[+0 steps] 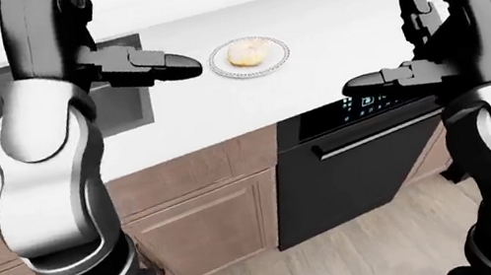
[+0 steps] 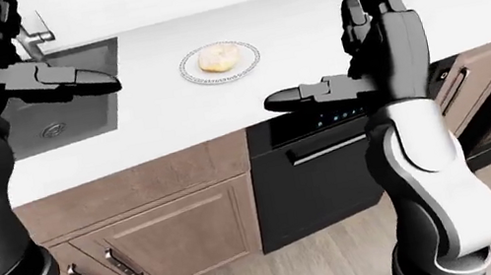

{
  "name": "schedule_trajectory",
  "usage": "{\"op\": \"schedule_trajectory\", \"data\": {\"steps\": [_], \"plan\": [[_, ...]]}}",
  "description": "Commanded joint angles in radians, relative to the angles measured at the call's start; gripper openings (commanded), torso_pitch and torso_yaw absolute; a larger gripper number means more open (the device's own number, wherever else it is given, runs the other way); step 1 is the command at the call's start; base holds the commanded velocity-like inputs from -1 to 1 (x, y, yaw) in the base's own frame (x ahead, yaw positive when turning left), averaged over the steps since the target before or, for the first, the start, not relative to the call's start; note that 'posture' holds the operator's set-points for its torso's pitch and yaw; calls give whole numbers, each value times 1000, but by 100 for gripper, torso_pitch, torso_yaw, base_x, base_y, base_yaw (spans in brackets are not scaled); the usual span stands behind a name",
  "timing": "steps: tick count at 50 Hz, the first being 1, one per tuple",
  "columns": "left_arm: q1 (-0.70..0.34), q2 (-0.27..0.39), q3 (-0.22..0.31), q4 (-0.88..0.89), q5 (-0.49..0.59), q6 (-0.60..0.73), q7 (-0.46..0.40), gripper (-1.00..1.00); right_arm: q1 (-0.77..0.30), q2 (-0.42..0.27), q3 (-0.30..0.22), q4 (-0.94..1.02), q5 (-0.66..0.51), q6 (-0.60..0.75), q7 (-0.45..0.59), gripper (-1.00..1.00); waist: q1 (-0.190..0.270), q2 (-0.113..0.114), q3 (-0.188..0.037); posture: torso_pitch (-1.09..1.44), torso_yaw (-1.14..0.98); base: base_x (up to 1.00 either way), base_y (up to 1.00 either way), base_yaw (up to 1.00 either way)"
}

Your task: Place the pastries on the plates.

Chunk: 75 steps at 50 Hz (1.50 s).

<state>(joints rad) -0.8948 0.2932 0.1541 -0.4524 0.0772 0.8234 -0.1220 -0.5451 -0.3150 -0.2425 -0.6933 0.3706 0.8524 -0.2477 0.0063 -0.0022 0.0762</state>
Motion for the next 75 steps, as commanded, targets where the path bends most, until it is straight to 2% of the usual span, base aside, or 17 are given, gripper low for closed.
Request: {"op": "schedule_trajectory", "data": {"steps": [1, 12, 19, 22, 27, 30, 31, 34, 39, 43, 52, 55, 63, 65, 66, 67, 75], "plan": [[-5, 20, 10, -52, -14, -24, 36, 100, -25, 1, -5, -26, -22, -54, 20, 100, 8, -4, -28, 0, 0, 0, 0, 51], [105, 1, 2, -114, -59, -72, 81, 100, -3, 28, -1, -39, -50, -63, 50, 100, 20, -57, -44, 0, 0, 1, 0, 57], [103, 8, 5, -110, -47, -61, 77, 100, -7, 33, -5, -42, -50, -57, 50, 100, 10, 11, -43, 0, 0, 2, 0, 62], [89, 17, 10, -114, -43, -48, 74, 100, -20, 28, -10, -39, -45, -50, 47, 100, 13, 104, -68, 0, 0, 3, 0, 62], [92, 35, 19, -132, -30, -39, 62, 100, -46, 38, -21, -57, -32, -11, 44, 100, 7, 25, -61, 0, 0, 4, 22, 37], [101, 40, 16, -135, -20, -42, 52, 100, -44, 32, -18, -54, -16, -17, 28, 100, -3, -96, -13, 0, 0, 10, 85, 0], [101, 37, 17, -138, -19, -40, 51, 100, -41, 30, -15, -52, -16, -20, 23, 100, -4, -59, -15, 0, 0, 10, 83, 0], [100, 37, 20, -142, -14, -38, 50, 100, -38, 25, -13, -54, -11, -23, 19, 100, -11, -60, -52, 0, 0, 10, 83, 0], [108, 38, 26, -155, -15, -31, 51, 100, -32, 20, -11, -56, -7, -27, 16, 100, -31, -11, -37, 0, 0, 9, 82, 0], [109, 41, 25, -155, -11, -30, 49, 100, -31, 17, -11, -61, -5, -26, 17, 100, -38, 109, -66, 0, 0, 10, 82, 0], [110, 47, 27, -163, -1, -23, 42, 100, -31, 17, -7, -63, -12, -27, 27, 100, -12, 1, -25, 0, 0, 14, 81, 0], [109, 49, 28, -168, 4, -17, 41, 100, -30, 19, -3, -70, -14, -27, 33, 100, -12, -60, -46, 0, 0, 23, 81, 0], [95, 59, 32, -169, 9, -4, 32, 100, -44, 21, 0, -63, -19, -32, 40, 100, -52, -16, -35, 0, 0, 47, 81, 0], [84, 62, 33, -169, 9, 5, 30, 100, -53, 20, -1, -61, -16, -25, 39, 100, -56, 24, -39, 0, 0, 50, 66, 0], [83, 64, 33, -169, 9, 6, 29, 100, -55, 18, 0, -61, -17, -25, 40, 100, -57, 110, -61, 0, 0, 49, 45, 0], [83, 65, 32, -166, 11, 3, 30, 100, -59, 17, 1, -62, -17, -23, 39, 100, -56, 118, -48, 0, 0, 49, 43, 0], [85, 67, 35, -173, 12, 8, 27, 100, -57, 24, 1, -63, 0, -21, 21, 100, -25, 37, -29, 0, 0, 10, 7, 0]]}}
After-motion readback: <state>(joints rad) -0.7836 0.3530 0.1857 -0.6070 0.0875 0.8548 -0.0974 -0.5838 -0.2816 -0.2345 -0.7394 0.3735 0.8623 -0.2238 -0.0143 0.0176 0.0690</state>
